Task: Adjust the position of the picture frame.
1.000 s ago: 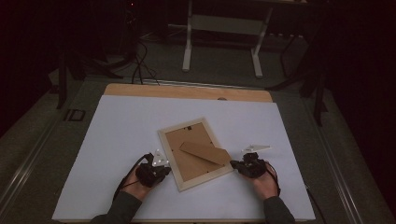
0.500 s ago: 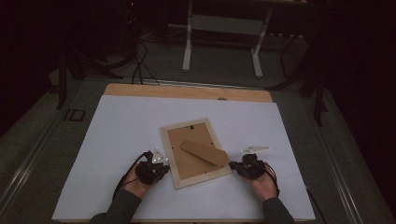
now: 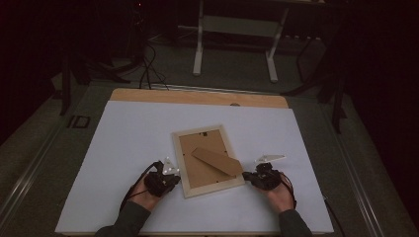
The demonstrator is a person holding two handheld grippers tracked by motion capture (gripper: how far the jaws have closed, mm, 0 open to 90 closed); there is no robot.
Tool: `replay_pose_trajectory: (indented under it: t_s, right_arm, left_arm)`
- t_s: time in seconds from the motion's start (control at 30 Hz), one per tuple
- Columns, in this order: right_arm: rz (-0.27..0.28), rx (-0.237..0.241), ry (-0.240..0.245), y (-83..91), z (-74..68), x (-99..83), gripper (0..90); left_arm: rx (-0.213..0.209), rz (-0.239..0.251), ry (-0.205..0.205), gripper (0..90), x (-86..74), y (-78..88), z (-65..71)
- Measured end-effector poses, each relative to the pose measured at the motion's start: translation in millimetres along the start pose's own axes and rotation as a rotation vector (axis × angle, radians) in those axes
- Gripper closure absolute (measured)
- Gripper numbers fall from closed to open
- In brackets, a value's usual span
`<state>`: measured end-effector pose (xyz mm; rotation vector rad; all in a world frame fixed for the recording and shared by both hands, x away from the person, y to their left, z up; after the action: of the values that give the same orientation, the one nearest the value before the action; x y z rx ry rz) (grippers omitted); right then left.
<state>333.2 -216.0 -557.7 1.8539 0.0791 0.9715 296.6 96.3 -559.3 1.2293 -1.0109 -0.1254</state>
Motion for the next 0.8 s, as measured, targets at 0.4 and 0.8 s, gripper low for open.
replay_pose_trajectory:
  t_s: [0.4, 0.8]
  right_arm:
    - [-0.011, 0.008, 0.004, 0.9, -1.5, -2.3, 90.0]
    - [-0.036, 0.027, 0.029, 4.0, -5.4, -5.7, 90.0]
  left_arm:
    - [-0.101, -0.018, -0.037, 90.0, -6.4, 5.7, 6.6]
    - [0.007, 0.001, -0.018, 90.0, -0.1, -0.1, -0.6]
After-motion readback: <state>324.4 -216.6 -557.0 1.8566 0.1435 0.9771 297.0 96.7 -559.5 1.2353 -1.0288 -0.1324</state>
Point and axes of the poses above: each handheld gripper's, and its own axes: y roughly backward along the jaws, x roughly out of its top, z roughly to its right, the point moved 4 cm from there along -y, roughly forward along the jaws, and after that the axes turned 5 degrees about -z, right-handed, at the moved point
